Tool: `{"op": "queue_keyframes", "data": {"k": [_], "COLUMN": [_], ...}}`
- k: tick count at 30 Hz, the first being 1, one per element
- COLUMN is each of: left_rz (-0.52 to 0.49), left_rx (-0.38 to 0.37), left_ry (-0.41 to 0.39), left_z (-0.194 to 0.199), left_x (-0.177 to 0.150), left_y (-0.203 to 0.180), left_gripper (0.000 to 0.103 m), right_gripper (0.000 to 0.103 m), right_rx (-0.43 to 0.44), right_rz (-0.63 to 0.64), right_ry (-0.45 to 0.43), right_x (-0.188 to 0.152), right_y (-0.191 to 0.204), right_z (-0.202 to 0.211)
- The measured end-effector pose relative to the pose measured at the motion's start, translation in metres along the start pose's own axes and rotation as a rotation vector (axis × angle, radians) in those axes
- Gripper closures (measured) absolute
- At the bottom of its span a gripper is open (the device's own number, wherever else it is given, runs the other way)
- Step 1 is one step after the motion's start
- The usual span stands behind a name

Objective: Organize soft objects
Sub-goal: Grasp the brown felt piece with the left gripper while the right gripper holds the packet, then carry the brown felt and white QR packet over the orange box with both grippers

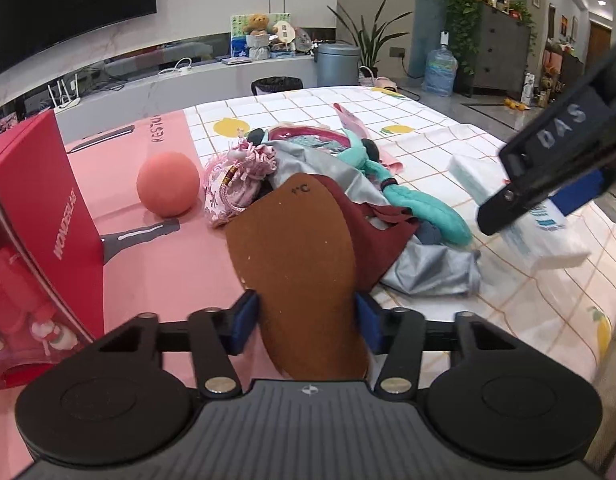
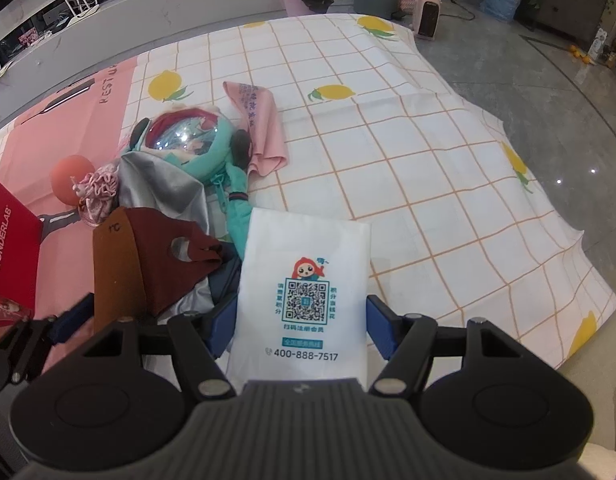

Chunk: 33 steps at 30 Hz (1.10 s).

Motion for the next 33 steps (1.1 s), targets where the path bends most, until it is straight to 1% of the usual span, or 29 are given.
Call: {"op": "queue_keyframes", "data": {"k": [1,3,4,7,9,11,16,19,22,24,26,30,33], "left_rz": [-0.004,-0.004,-0.015,-0.040,-0.036,-0.004,-0.004,0.035,0.090,0.110,0.123,0.182,0.176], "left_rx": [-0.002,-0.006,-0.012,-0.033,-0.035,-0.024,-0.003,-0.014,-0.030,-0.031,-0.037,-0.075,-0.064], "left_ry": [-0.004,0.001,0.012,0.021,0.010,-0.016,-0.043,-0.028,0.004,0.021,0.036,0.061,0.058], "left_z": [0.002,0.006,0.008,0.016,0.022,0.027,0.040,0.045,0.044,0.044,0.044,0.045,0.049], "left_x": [-0.001,-0.004,-0.004,-0.007,-0.007,-0.007,-0.008,-0.006,-0.004,-0.006,-0.008,-0.009,-0.007], "left_y": [-0.001,-0.003,-0.005,-0.012,-0.015,-0.014,-0.014,-0.011,-0.007,-0.006,-0.006,-0.003,-0.003], "left_gripper": [0.060,0.070,0.077,0.090,0.094,0.094,0.095,0.095,0.095,0.095,0.095,0.095,0.095], "right_gripper": [0.036,0.036,0.036,0.036,0.036,0.036,0.036,0.036,0.037,0.037,0.037,0.037,0.037], "right_rx": [-0.001,-0.007,-0.007,-0.009,-0.014,-0.014,-0.015,-0.015,-0.007,-0.005,-0.014,-0.038,-0.057], "right_rz": [0.001,0.002,0.002,0.003,0.005,0.008,0.005,0.004,0.013,0.014,0.006,0.005,0.009], "right_ry": [0.001,0.000,0.001,0.008,0.016,0.024,0.031,0.030,0.030,0.025,0.020,0.022,0.011], "right_x": [0.000,0.000,0.000,0.000,-0.001,-0.002,-0.003,-0.003,-0.003,-0.003,-0.002,-0.003,-0.002], "right_y": [0.000,0.000,0.000,0.000,0.000,0.001,0.001,0.000,0.001,0.000,-0.002,-0.005,-0.004], "right_z": [0.000,-0.001,-0.001,-0.003,-0.005,-0.007,-0.009,-0.009,-0.007,-0.005,-0.003,-0.004,-0.004]}}
Point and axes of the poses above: each gripper's, at about its wrist camera, not at the fingertips, and z roughly against the way its jaws point, y to its left, x to its top, the point moved 9 cm from there along -z, roughly the way its jaws point, and after that the axes turned 10 degrees about -x, right-handed, at the moved point
